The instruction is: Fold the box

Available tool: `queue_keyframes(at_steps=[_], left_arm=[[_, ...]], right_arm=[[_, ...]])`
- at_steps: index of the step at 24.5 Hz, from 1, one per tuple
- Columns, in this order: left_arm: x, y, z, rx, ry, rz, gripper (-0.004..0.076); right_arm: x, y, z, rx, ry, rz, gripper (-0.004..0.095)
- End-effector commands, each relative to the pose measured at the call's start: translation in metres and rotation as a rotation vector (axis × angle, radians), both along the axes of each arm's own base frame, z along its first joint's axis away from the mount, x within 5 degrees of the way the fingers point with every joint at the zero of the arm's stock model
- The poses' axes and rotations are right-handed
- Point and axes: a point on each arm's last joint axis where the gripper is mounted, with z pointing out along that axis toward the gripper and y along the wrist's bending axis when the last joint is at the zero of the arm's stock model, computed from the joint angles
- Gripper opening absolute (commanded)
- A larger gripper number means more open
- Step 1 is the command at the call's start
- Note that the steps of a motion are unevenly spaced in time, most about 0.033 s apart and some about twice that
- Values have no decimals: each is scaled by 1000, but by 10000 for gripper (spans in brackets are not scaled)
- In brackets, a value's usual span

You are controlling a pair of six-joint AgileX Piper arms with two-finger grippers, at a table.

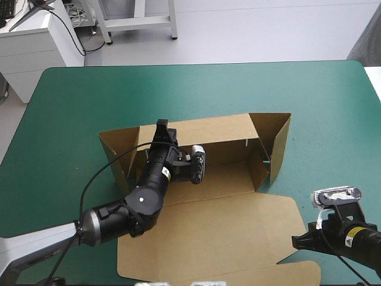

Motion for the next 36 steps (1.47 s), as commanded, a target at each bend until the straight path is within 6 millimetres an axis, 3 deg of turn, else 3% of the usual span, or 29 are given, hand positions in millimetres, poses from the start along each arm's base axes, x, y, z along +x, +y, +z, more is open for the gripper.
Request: queue_keyframes(at_steps=[1, 8, 15, 19, 21, 22, 23, 26, 30, 36], left_arm=[[-19, 7, 18, -10, -168, -69, -8], [-25, 8, 11, 71, -150, -169, -8], [-24, 10, 12, 40, -152, -129, -8], [-24, 10, 12, 40, -152, -129, -8], [-24, 10, 12, 40, -152, -129, -8], [-24, 10, 12, 40, -152, -129, -8], [-24, 10, 12, 39, -151, -128, -8], [-24, 10, 12, 39, -151, -128, -8], [-24, 10, 12, 39, -150, -130, -8], [-24, 9, 11, 37, -146, -141, -8]], right_arm=[[4, 1, 10, 22, -61, -4, -19], [4, 1, 10, 22, -62, -5, -19], [5, 2, 11, 22, -83, 4, 20], [6, 4, 13, 54, -94, 7, 182], [7, 5, 14, 75, -105, 6, 350], [8, 6, 15, 86, -127, 5, 510], [10, 6, 17, 93, -147, 3, 597], [15, 8, 23, 139, -220, -27, 754], [30, 7, 37, 119, -246, -73, 765], [73, 15, 59, 31, -226, -90, 763]])
